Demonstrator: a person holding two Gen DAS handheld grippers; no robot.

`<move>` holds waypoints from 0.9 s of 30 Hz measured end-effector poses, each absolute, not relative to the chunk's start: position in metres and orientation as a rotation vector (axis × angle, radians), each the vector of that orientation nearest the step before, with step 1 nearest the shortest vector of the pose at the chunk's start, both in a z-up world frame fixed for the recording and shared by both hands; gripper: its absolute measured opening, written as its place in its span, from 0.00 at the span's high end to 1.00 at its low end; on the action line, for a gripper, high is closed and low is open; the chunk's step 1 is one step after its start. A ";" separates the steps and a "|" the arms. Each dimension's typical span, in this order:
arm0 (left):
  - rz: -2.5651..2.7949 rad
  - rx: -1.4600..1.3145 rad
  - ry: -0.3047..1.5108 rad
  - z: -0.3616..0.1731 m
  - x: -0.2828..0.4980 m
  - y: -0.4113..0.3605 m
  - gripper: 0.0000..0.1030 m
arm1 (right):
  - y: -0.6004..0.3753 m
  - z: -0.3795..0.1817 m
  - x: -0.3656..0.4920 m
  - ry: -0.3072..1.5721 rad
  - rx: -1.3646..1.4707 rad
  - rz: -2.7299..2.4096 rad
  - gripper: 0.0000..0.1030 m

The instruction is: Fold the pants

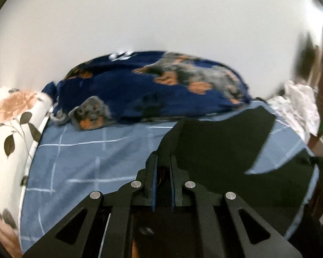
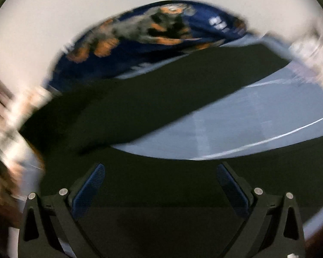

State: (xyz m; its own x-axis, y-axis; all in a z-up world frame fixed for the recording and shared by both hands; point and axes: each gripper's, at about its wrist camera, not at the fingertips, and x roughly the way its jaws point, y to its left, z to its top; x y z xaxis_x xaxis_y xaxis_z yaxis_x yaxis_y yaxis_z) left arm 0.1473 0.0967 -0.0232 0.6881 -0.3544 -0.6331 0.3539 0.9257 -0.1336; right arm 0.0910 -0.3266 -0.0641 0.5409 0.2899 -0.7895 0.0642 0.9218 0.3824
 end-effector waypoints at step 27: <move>-0.373 -0.232 0.826 -0.048 0.034 0.092 0.90 | -0.297 -0.124 0.245 1.123 0.964 0.425 0.93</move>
